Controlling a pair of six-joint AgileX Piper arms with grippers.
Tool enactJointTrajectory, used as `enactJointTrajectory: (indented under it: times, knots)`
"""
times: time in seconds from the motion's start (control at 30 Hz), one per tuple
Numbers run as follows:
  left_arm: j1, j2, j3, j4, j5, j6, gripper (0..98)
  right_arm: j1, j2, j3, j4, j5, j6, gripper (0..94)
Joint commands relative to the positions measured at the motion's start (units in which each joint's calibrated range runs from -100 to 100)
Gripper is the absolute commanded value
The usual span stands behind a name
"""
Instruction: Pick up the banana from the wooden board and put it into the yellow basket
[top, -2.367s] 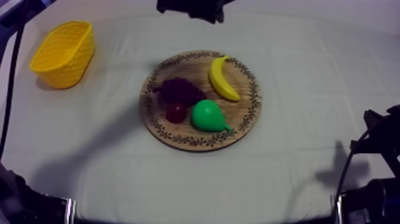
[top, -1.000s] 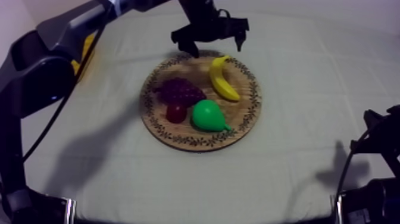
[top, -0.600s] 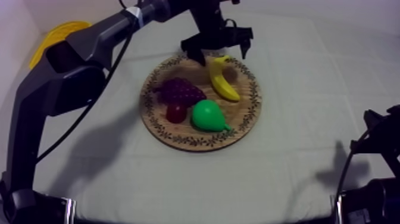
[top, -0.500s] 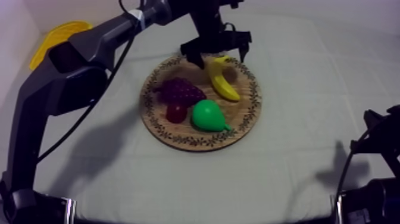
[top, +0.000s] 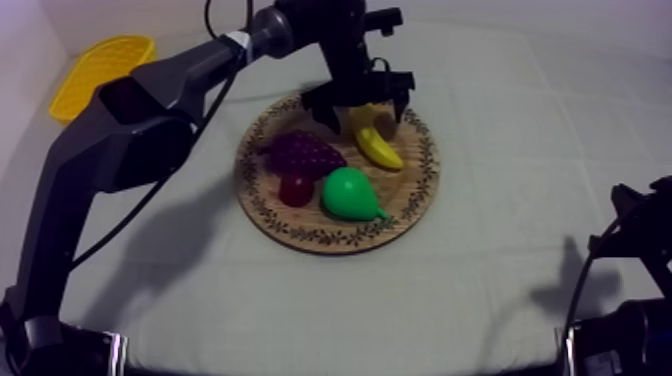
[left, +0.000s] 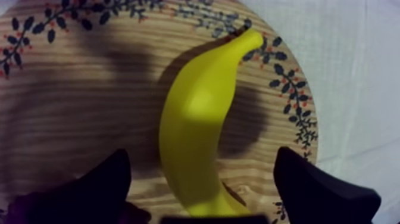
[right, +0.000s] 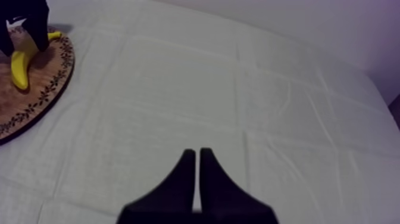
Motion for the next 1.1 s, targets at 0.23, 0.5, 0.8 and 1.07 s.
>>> enactJointTrajectory:
  times: [0.23,0.5,0.8,1.07]
  knots:
    - [-0.10,1.77,-1.38,0.59,-0.02,-0.06,71.5,0.03,-0.04,-0.03,0.01,-0.02,0.01,0.6]
    - [-0.09,2.12,-0.88,0.77,-0.02,0.03,47.4,0.03,-0.04,-0.03,0.01,-0.02,0.01,0.6]
    - [0.15,0.82,0.27,-0.07,-0.02,0.71,19.8,0.03,-0.04,-0.03,0.01,-0.02,0.01,0.6]
    - [-0.08,-8.76,4.44,-3.28,-0.02,1.47,18.2,0.03,-0.04,-0.03,0.01,-0.02,0.01,0.6]
